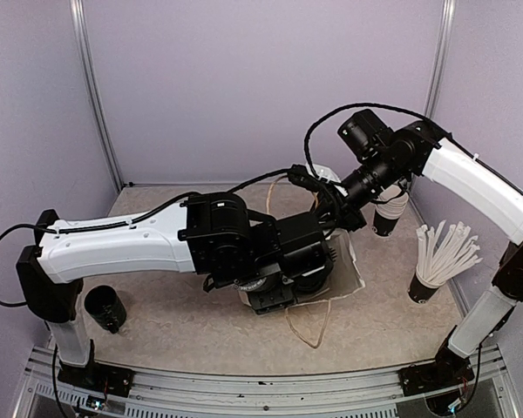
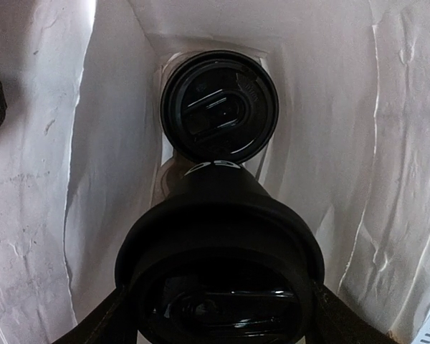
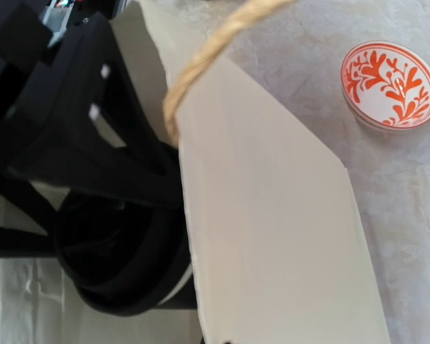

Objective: Pack the takeout coffee

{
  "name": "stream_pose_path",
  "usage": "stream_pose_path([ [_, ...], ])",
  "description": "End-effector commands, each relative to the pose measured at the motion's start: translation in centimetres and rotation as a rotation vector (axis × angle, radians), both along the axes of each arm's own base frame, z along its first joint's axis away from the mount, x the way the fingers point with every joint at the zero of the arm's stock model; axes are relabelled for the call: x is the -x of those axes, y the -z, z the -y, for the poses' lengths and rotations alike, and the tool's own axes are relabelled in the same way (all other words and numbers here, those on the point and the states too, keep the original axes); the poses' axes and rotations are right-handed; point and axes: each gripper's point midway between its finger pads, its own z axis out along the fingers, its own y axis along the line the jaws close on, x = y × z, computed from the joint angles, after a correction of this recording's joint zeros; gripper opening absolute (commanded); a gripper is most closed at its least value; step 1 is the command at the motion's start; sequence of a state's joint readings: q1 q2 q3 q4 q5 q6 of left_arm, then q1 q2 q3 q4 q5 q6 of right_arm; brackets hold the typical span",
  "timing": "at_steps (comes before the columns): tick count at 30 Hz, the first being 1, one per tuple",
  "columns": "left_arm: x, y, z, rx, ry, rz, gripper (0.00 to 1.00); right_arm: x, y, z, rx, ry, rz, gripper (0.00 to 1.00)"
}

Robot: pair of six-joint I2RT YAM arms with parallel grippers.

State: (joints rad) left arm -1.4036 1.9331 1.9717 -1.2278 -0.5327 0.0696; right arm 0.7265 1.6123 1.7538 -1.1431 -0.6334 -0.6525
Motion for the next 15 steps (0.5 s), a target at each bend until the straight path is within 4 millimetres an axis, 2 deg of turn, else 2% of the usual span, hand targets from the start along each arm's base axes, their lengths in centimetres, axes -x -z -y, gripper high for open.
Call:
stream_pose_path([
  [1, -0.4, 1.0, 0.7, -0.044, 0.026, 0.034, 0.75, 1.4, -1.2, -0.2, -0.031, -0.027, 0.003, 0.03],
  [9, -0.8, 2.1, 1.0, -0.076, 0.024, 0.05, 0.74, 1.5, -1.4, -0.3, -0.037, -0.03, -0.005, 0.03],
  [15, -0.8, 0.6, 3.0, -0.013, 0.042, 0.062, 0.74, 1.6, -0.8, -0.4, -0.024, -0.035, -0.015, 0.02],
])
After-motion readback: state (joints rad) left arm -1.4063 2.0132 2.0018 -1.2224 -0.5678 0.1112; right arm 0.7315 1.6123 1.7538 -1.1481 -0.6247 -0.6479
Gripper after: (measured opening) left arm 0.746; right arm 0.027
